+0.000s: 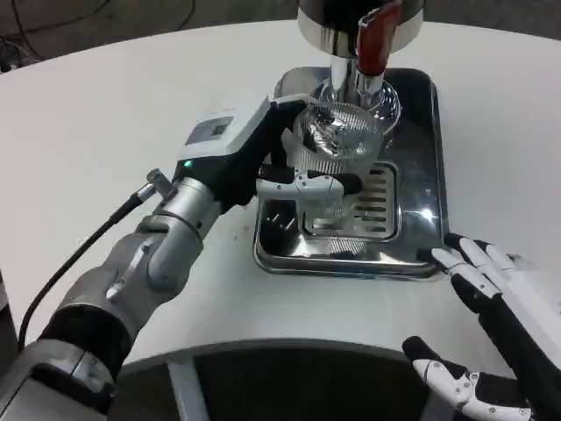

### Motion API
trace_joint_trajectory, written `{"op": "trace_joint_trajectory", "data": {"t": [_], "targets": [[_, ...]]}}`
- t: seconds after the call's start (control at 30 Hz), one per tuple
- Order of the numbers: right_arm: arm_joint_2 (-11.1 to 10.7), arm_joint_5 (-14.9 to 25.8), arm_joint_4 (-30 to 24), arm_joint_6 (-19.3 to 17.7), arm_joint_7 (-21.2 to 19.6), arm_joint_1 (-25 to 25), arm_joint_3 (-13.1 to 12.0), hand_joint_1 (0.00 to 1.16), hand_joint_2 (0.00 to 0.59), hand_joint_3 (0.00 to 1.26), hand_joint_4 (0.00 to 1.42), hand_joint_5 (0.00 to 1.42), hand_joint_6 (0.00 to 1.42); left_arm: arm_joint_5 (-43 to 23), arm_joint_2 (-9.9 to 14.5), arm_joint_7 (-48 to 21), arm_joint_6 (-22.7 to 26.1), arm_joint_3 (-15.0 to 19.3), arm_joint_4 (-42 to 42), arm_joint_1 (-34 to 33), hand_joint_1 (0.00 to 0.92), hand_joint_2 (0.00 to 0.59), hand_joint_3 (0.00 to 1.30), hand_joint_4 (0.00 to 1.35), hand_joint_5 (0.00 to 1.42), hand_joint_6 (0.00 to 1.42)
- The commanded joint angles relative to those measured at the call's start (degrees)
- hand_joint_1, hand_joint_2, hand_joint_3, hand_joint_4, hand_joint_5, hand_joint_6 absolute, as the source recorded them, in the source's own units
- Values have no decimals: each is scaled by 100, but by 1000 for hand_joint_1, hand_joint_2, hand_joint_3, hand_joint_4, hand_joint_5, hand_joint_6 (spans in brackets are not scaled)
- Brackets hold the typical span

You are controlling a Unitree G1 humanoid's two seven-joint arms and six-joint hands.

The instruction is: Grasp the cup under the faucet to collect the drink, then remove the cup.

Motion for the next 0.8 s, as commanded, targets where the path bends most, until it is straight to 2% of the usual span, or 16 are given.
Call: {"op": "trace_joint_trajectory", "data": {"t": [0.03,0.3,0.53,0.8], "targets": [[-19,68,-74,-87,3,99,-33,391,400,115,0,0,0,-4,-12,-207,69,-73,-2,-46,333,197,295,433,691,1003],[-45,109,-71,-100,4,114,-39,390,399,121,0,0,0,-122,-51,-607,-22,-59,27,-158,285,175,225,346,618,943],[-77,135,-55,-97,15,98,-36,390,399,124,0,0,0,-219,-56,-685,-115,-25,-45,-169,245,165,154,282,599,917],[-64,121,-4,-74,15,61,12,390,399,124,0,0,0,-281,106,-501,-299,51,-214,-16,167,129,130,184,517,810]]}}
